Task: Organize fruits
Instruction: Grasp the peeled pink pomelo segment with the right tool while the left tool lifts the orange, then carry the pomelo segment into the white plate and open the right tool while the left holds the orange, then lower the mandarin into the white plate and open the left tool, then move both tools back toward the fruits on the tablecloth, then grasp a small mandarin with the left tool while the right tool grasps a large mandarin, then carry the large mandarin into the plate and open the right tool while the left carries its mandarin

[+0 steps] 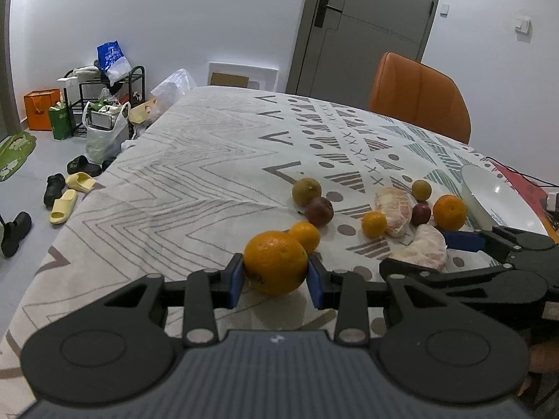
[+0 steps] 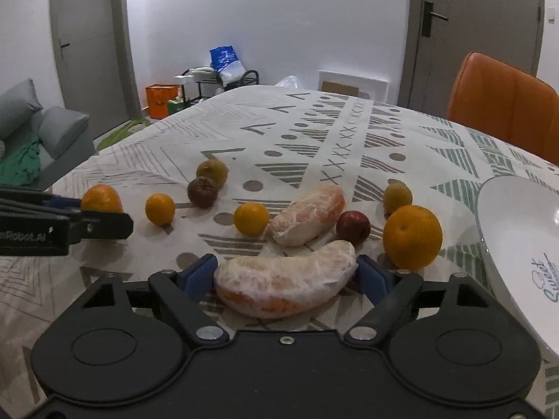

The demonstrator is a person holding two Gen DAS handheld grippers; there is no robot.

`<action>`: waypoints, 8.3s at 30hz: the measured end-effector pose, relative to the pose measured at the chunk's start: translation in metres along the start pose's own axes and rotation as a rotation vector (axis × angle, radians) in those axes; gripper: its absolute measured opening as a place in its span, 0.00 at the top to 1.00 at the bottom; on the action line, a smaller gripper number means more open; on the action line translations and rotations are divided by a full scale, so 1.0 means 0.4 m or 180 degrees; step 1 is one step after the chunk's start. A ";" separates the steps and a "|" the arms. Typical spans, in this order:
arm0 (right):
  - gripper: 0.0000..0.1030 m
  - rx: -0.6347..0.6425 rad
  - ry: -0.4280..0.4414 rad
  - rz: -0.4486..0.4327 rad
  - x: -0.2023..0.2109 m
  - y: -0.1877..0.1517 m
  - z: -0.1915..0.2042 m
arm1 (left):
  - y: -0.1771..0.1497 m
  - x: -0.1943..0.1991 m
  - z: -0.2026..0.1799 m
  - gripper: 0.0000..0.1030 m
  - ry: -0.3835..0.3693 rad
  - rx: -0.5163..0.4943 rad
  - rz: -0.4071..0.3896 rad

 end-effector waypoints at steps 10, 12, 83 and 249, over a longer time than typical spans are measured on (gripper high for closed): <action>0.20 -0.0034 0.0064 -0.0313 0.086 0.015 -0.007 | 0.016 0.029 -0.051 0.65 -0.0062 -0.0077 -0.0113; 0.20 -0.0054 0.0039 -0.0368 0.108 0.015 -0.017 | 0.018 0.034 -0.064 0.65 -0.0083 -0.0089 -0.0126; 0.10 -0.0733 -0.0622 -0.1101 0.454 -0.134 -0.387 | 0.061 0.087 -0.616 0.65 -0.0638 -0.0923 -0.0397; 0.65 -0.0316 -0.0431 -0.0189 0.087 0.030 -0.131 | 0.078 -0.059 -0.023 0.78 -0.0113 0.0344 -0.0073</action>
Point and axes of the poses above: each gripper's, at about its wrist camera, not at the fingertips, and x roughly against the way its jaws point, z to its left, y to its top, the point moved 5 cm from there along -x, roughly the way its jaws point, and after that the axes turned 15 degrees about y, right-handed, at the moved point
